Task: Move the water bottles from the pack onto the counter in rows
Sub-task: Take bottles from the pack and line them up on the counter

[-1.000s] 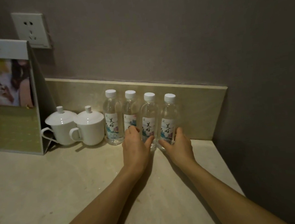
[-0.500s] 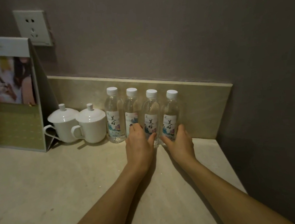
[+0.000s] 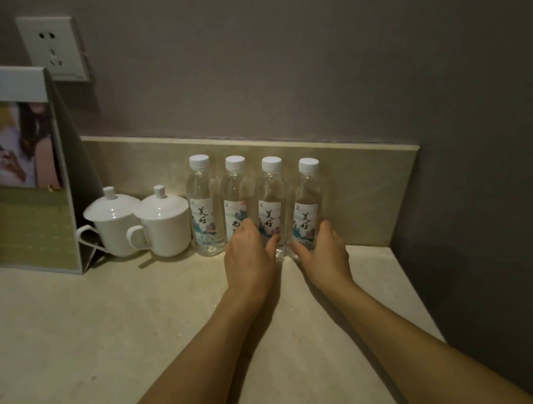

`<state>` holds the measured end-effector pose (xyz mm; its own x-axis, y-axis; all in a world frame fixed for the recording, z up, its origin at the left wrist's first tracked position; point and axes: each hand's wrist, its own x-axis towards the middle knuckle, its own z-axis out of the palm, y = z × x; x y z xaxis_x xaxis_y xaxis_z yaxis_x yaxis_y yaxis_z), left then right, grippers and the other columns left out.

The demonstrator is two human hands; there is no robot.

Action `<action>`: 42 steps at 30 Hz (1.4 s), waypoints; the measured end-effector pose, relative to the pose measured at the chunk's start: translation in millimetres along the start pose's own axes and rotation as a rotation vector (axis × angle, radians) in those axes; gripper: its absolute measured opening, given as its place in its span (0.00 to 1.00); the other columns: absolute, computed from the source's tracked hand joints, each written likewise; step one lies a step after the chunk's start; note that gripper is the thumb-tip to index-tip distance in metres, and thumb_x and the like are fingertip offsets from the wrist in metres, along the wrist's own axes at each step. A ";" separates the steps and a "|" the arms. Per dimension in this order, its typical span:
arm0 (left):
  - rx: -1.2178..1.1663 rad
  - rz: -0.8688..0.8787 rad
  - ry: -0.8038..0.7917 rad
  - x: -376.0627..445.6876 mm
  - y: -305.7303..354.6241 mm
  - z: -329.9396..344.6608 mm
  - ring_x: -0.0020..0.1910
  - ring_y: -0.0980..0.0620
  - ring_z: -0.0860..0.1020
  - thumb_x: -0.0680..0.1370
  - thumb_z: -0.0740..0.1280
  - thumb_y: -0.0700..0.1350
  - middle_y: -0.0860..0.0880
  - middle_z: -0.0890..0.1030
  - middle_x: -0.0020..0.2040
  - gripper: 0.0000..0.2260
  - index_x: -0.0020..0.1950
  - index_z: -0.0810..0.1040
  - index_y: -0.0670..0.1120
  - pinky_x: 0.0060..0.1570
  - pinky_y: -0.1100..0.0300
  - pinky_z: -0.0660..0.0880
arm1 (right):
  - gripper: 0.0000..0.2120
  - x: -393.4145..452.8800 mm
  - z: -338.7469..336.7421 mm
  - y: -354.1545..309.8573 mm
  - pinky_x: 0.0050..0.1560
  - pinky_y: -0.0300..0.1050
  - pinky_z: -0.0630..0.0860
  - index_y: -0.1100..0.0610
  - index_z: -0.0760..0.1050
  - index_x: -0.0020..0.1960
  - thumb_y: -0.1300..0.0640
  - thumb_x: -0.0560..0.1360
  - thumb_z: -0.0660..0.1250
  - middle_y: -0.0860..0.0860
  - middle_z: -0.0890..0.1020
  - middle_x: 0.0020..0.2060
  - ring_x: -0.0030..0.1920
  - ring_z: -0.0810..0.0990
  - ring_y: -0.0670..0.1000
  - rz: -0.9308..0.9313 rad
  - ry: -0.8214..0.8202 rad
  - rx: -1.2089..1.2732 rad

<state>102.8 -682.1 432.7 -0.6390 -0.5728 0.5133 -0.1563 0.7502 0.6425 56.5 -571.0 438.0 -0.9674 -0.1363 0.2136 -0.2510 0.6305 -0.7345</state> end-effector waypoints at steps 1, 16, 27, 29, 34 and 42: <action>0.002 0.000 -0.003 0.6 0.1 0.0 0.46 0.46 0.80 0.76 0.71 0.51 0.46 0.81 0.47 0.13 0.51 0.74 0.44 0.45 0.51 0.79 | 0.21 0.0 0.3 0.0 0.53 0.55 0.78 0.54 0.66 0.62 0.47 0.75 0.69 0.53 0.75 0.60 0.58 0.77 0.55 -0.003 0.003 -0.005; 0.036 0.045 -0.044 -0.7 -1.0 -4.4 0.41 0.48 0.80 0.77 0.70 0.53 0.48 0.81 0.42 0.12 0.49 0.77 0.45 0.42 0.51 0.80 | 0.22 -3.0 5.1 -6.3 0.58 0.54 0.78 0.57 0.65 0.67 0.50 0.78 0.66 0.54 0.74 0.62 0.61 0.76 0.56 0.043 -0.009 -0.034; 0.065 0.069 -0.216 -4.1 6.5 -26.5 0.36 0.51 0.79 0.77 0.67 0.56 0.52 0.80 0.35 0.11 0.40 0.79 0.50 0.41 0.52 0.81 | 0.28 -16.8 -1.1 -23.2 0.62 0.57 0.75 0.60 0.57 0.75 0.52 0.80 0.62 0.58 0.70 0.68 0.65 0.73 0.59 0.139 0.027 -0.093; 0.046 0.076 -0.220 -5.7 6.3 -27.1 0.36 0.51 0.79 0.78 0.66 0.54 0.52 0.79 0.34 0.11 0.40 0.79 0.50 0.41 0.52 0.81 | 0.28 -23.5 -7.0 -22.4 0.62 0.55 0.74 0.60 0.57 0.75 0.51 0.80 0.61 0.58 0.69 0.69 0.65 0.73 0.59 0.130 0.033 -0.106; -0.031 0.111 -0.248 -22.8 22.8 -23.7 0.35 0.51 0.78 0.80 0.62 0.52 0.51 0.80 0.35 0.13 0.41 0.80 0.49 0.36 0.56 0.77 | 0.22 -45.4 -32.9 -13.1 0.56 0.46 0.70 0.59 0.62 0.72 0.50 0.82 0.58 0.56 0.69 0.68 0.65 0.72 0.56 0.097 0.060 -0.121; -0.166 0.039 -0.230 -54.8 75.0 -26.3 0.35 0.48 0.81 0.79 0.55 0.55 0.51 0.81 0.33 0.19 0.36 0.78 0.48 0.38 0.52 0.79 | 0.17 -72.4 -93.3 6.9 0.60 0.51 0.74 0.59 0.72 0.66 0.55 0.79 0.61 0.57 0.79 0.58 0.57 0.78 0.56 0.006 0.194 0.011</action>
<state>145.9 -603.1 467.7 -0.7994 -0.4405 0.4086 -0.0152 0.6946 0.7192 128.0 -485.4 477.6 -0.9443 0.0175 0.3285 -0.2469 0.6223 -0.7428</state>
